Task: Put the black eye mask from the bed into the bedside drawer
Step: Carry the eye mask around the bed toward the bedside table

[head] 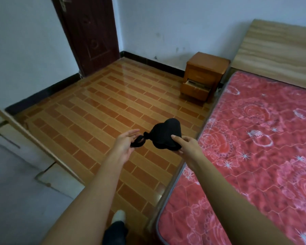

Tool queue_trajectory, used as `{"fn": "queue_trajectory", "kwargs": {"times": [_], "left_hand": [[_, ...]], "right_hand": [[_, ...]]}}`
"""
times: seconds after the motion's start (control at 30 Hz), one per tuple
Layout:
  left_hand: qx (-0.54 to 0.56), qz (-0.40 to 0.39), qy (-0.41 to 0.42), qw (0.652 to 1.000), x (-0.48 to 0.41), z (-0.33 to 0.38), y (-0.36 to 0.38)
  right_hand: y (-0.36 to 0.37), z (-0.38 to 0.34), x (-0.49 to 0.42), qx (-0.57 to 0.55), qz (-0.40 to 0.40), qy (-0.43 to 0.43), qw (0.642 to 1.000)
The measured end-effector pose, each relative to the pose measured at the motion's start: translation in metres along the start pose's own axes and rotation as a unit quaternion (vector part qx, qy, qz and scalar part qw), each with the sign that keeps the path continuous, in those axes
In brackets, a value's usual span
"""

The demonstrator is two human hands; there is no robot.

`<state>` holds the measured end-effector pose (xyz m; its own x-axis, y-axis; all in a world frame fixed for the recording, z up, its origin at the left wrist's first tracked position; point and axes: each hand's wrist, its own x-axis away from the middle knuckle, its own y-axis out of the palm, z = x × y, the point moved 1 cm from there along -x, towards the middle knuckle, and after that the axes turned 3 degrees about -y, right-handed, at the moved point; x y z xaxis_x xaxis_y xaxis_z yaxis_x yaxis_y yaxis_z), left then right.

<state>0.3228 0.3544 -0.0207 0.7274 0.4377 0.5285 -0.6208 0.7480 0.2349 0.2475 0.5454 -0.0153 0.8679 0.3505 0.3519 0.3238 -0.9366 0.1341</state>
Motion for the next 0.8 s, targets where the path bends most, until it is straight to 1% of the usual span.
{"fn": "queue_trajectory", "kwargs": {"times": [0.13, 0.23, 0.3, 0.4, 0.57, 0.8], "left_hand": [[-0.029, -0.039, -0.013, 0.999, -0.057, 0.045, -0.009], [-0.064, -0.059, -0.017, 0.996, -0.094, 0.078, -0.015], [-0.069, -0.070, -0.022, 0.995, -0.115, 0.093, -0.016], [-0.067, -0.095, -0.030, 0.993, -0.134, 0.110, -0.012], [-0.055, -0.138, -0.043, 0.988, -0.158, 0.122, 0.010], [-0.051, -0.153, -0.061, 0.985, -0.203, 0.127, 0.042]], "right_hand": [[0.036, -0.010, -0.039, -0.030, 0.056, -0.007, 0.998], [0.064, -0.017, -0.064, -0.055, 0.079, -0.017, 0.995], [0.080, -0.022, -0.078, -0.077, 0.091, -0.023, 0.993], [0.095, -0.029, -0.095, -0.079, 0.116, -0.026, 0.990], [0.097, -0.036, -0.117, -0.091, 0.138, -0.042, 0.985], [0.075, -0.035, -0.157, -0.107, 0.167, -0.032, 0.980]]}}
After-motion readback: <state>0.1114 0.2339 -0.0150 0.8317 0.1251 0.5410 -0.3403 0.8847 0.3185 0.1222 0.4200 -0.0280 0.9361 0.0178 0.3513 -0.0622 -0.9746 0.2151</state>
